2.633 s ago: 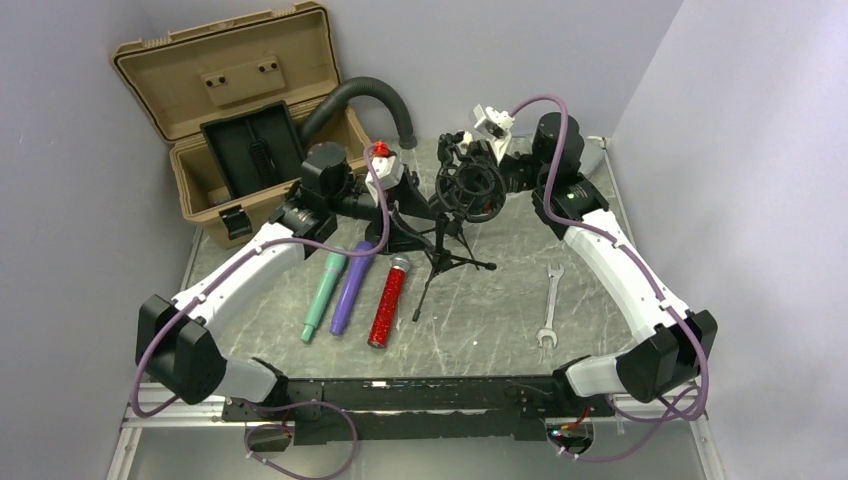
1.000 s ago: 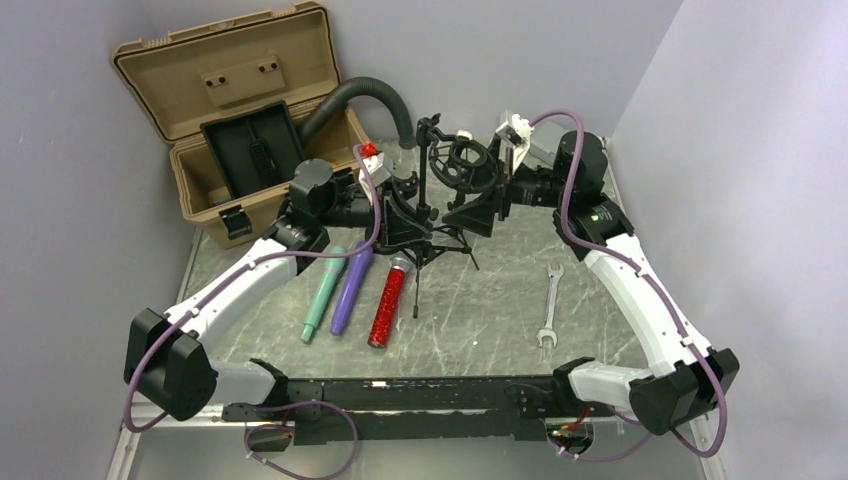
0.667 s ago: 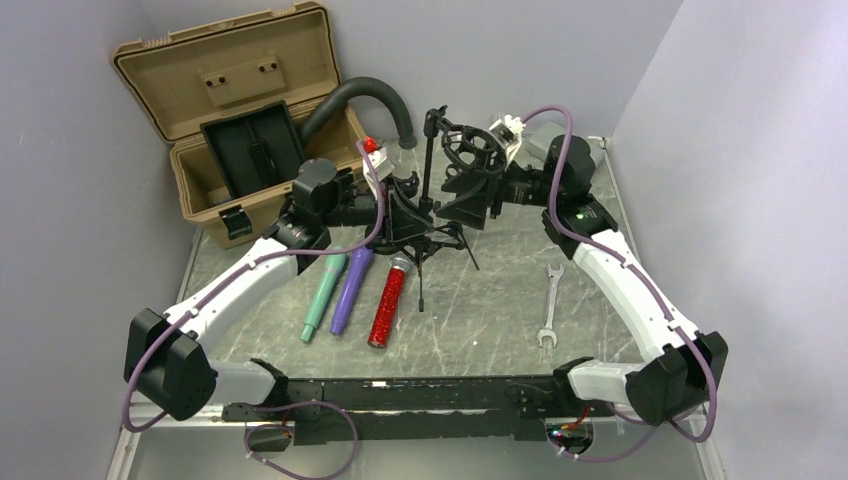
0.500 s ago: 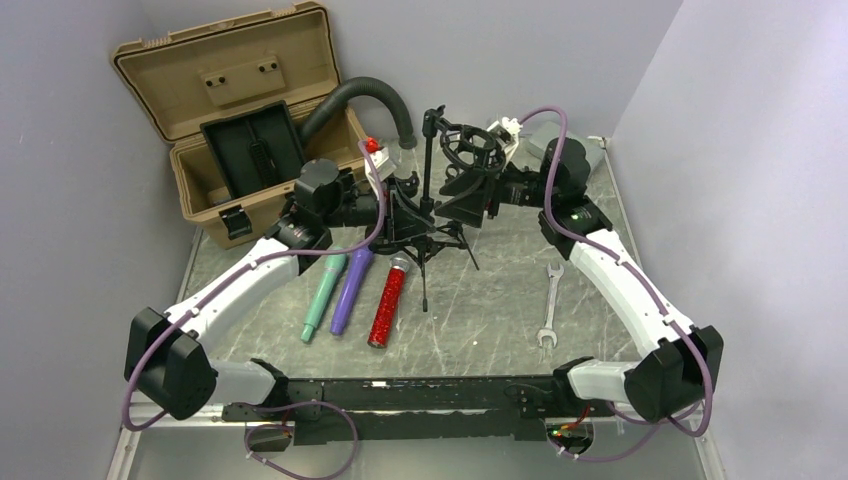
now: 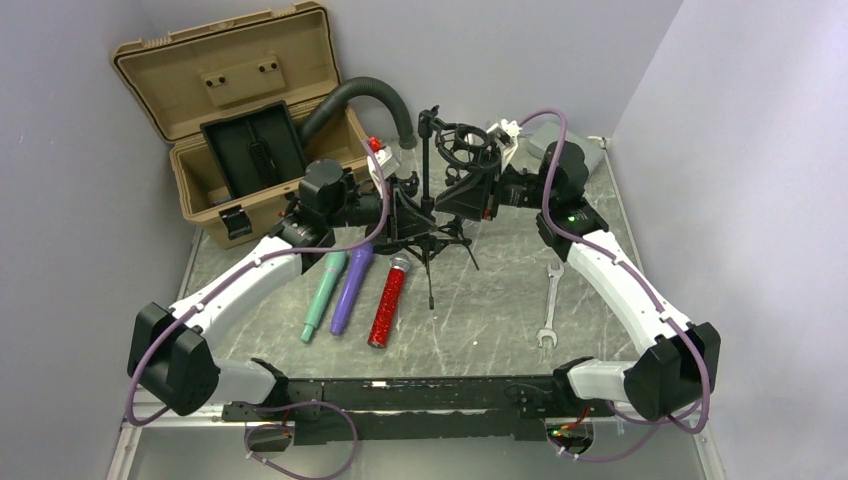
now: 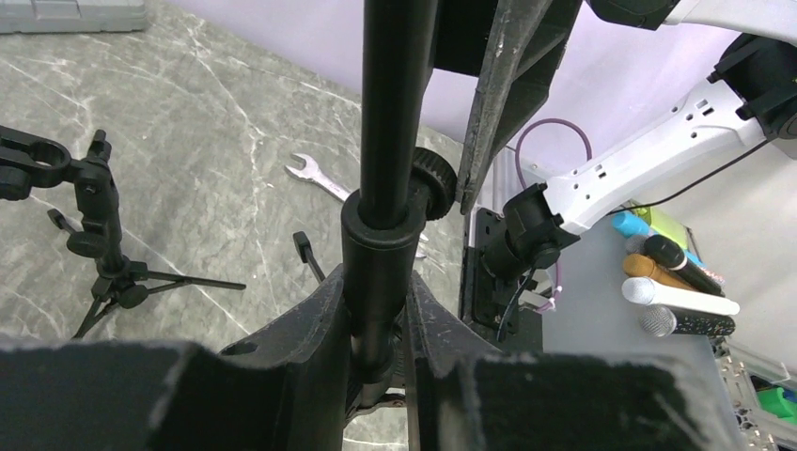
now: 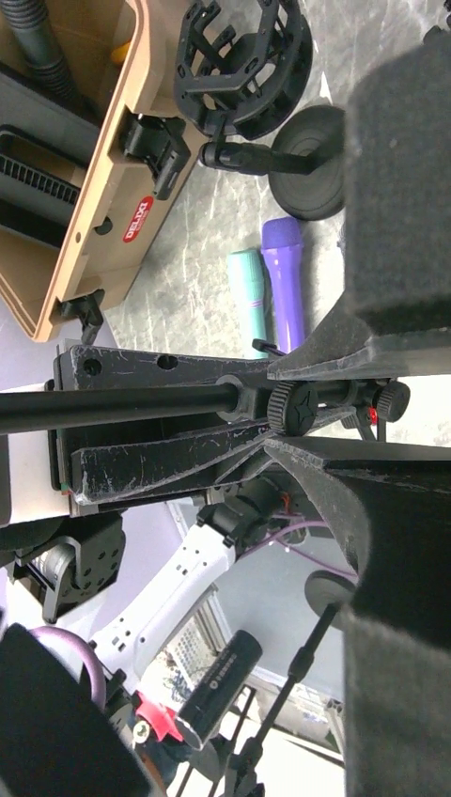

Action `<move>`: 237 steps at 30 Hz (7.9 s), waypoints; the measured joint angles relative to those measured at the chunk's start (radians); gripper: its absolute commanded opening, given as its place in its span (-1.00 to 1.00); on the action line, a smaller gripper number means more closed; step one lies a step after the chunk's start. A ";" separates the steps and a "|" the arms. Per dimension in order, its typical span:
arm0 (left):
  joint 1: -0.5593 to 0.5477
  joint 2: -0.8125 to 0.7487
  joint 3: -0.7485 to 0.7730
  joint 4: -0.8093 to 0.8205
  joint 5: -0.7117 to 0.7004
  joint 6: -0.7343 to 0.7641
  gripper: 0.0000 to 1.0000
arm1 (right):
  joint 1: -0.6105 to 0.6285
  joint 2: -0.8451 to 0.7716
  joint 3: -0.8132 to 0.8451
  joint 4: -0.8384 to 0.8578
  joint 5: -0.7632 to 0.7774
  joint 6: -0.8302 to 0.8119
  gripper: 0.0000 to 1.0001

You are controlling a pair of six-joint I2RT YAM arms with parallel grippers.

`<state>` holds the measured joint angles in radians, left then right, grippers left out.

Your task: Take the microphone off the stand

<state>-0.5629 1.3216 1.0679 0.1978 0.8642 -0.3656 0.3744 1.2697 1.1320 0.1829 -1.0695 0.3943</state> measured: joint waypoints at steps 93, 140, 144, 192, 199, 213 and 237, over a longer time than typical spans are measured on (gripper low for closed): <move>0.031 0.056 -0.054 0.315 0.174 -0.303 -1.00 | 0.072 -0.072 0.164 -0.620 0.201 -0.745 -0.67; 0.042 0.186 0.001 0.492 0.257 -0.447 -1.00 | 0.135 -0.117 0.280 -0.773 0.409 -0.951 0.26; 0.042 0.172 0.001 0.484 0.278 -0.421 -1.00 | 0.134 -0.090 0.283 -0.794 0.386 -0.952 0.15; 0.042 0.177 -0.080 0.612 0.135 -0.618 -1.00 | 0.277 -0.122 0.134 -0.623 0.740 -1.041 0.03; 0.066 0.177 -0.080 0.602 0.133 -0.605 -1.00 | 0.260 -0.159 0.132 -0.668 0.682 -1.059 0.09; 0.042 0.177 -0.080 0.523 0.159 -0.470 -1.00 | 0.235 -0.129 0.179 -0.705 0.665 -1.039 -0.13; 0.022 0.172 -0.080 0.492 0.164 -0.422 -1.00 | 0.215 -0.113 0.183 -0.721 0.629 -1.028 -0.11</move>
<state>-0.5411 1.4937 0.9874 0.6899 1.0283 -0.7876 0.5896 1.1572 1.3151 -0.5385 -0.4404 -0.6334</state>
